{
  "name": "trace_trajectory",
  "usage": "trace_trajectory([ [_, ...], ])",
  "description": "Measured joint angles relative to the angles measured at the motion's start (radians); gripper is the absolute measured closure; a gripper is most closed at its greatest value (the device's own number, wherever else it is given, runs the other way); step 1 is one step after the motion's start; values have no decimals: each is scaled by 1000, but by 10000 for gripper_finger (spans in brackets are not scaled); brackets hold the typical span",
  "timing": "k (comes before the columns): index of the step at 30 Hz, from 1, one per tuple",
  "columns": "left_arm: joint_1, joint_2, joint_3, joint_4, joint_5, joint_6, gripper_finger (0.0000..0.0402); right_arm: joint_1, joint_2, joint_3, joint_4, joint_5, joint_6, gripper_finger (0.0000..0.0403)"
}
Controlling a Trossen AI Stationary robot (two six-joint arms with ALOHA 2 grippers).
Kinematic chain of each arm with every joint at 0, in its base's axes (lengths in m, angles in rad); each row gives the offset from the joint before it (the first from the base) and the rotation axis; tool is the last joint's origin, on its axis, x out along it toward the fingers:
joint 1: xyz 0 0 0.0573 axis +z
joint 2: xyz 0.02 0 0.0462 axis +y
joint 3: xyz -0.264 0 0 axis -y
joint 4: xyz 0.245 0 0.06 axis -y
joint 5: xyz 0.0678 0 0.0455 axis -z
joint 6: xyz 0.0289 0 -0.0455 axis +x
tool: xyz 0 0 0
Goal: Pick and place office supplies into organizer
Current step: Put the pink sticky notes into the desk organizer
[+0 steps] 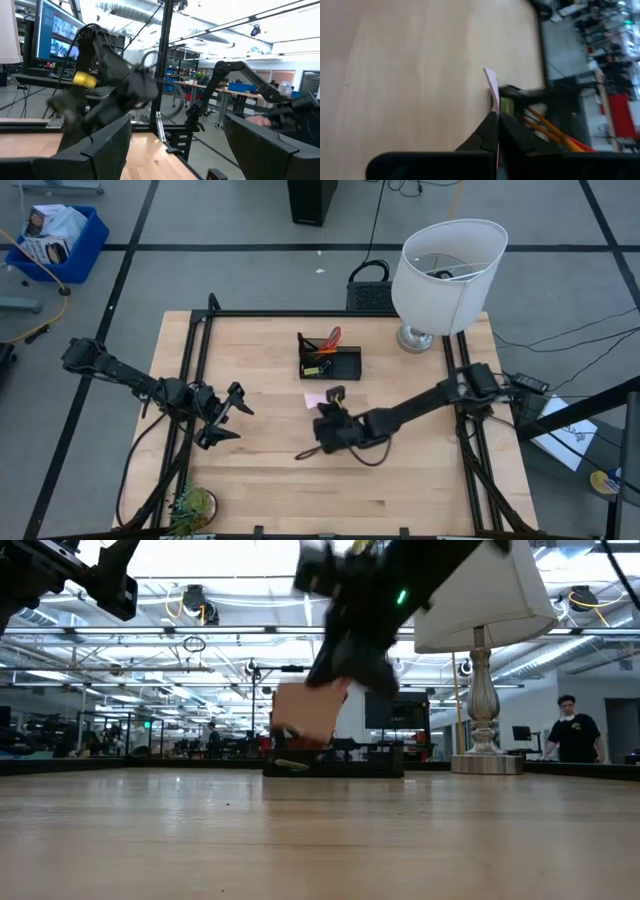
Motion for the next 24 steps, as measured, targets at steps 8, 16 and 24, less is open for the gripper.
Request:
trace_trajectory([
  [8, 0, 0, 0, 2, -1, 1, 80, 50, -117, 1, -264, 101, 221, 402],
  [16, 0, 0, 0, 2, -1, 2, 80, 5, -123, -23, -400, 148, 268, 403],
  [24, 0, 0, 0, 1, -1, 7, 80, -125, -122, -179, -214, 138, 94, 403],
])
